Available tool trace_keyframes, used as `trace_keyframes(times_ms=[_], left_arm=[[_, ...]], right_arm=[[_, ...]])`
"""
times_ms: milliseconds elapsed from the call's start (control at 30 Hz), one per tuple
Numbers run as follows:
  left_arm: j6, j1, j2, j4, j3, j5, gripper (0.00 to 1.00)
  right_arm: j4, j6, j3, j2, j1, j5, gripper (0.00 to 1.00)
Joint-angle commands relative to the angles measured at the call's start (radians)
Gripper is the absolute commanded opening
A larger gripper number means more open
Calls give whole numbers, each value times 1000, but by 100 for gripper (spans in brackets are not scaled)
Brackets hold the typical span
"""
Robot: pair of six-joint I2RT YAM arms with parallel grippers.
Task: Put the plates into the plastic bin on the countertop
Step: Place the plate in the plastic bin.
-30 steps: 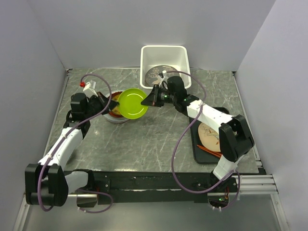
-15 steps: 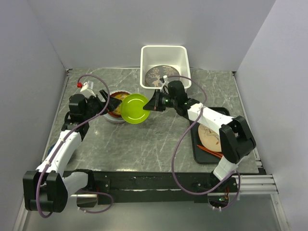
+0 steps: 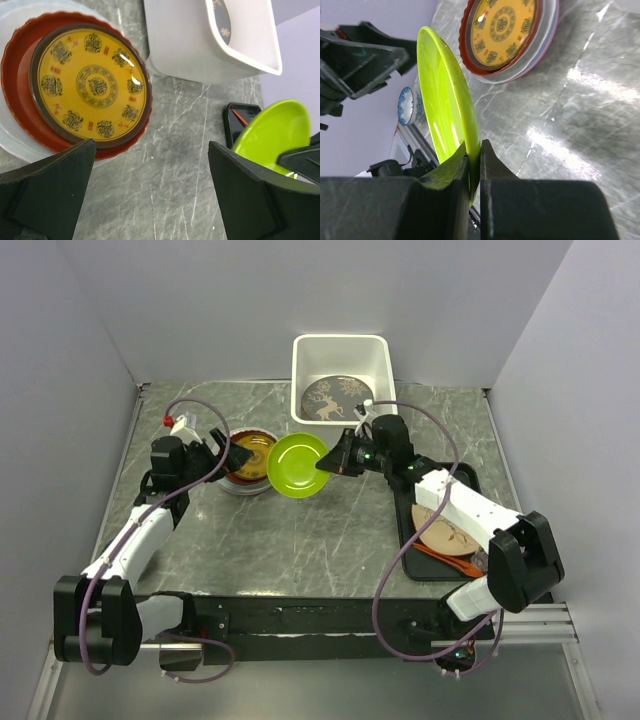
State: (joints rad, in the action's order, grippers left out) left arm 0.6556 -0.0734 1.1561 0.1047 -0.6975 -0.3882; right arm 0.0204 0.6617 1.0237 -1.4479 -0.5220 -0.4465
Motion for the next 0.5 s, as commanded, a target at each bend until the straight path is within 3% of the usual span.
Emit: trace_keyframes(times_ms=[0, 467], left_arm=[[27, -5, -7, 64, 16, 6, 99], [-19, -6, -134, -103, 15, 189, 99]], right_arm=[[15, -8, -10, 55, 20, 17, 0], [-14, -20, 139, -26, 91, 12, 0]])
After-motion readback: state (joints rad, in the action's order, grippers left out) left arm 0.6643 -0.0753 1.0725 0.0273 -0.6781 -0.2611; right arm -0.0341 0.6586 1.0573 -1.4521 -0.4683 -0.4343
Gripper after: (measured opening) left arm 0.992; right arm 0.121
